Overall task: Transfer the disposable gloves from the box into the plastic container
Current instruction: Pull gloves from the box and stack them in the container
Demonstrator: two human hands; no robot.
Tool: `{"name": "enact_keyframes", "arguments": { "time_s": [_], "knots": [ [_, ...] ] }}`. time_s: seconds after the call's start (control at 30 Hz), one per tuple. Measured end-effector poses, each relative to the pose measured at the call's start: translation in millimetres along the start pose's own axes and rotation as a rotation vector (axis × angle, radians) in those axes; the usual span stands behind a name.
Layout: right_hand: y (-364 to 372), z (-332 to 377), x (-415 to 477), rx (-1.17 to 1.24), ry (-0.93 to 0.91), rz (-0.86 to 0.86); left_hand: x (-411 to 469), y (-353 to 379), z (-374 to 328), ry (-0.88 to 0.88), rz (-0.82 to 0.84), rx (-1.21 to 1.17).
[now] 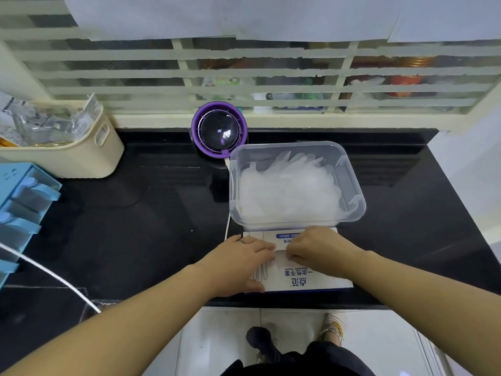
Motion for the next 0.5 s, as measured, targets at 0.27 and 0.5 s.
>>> {"name": "enact_keyframes", "arguments": {
  "time_s": [0.27, 0.5],
  "knots": [
    [-44.3, 14.2, -38.1, 0.42, 0.083, -0.495, -0.2, -6.1, -4.6, -0.039, -0.003, 0.047],
    [-72.8, 13.3, -52.5, 0.642, 0.264, -0.654, -6.4, -23.0, -11.8, -0.045, 0.064, 0.066]
  ]
}}
Point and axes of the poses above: each hand's wrist, its own x-axis towards the middle knuckle, its own y-axis out of the palm, z = x × y, the point moved 1 cm from there along x, towards the middle knuckle, and after that the axes turned 8 degrees about z, right-handed, at the moved point
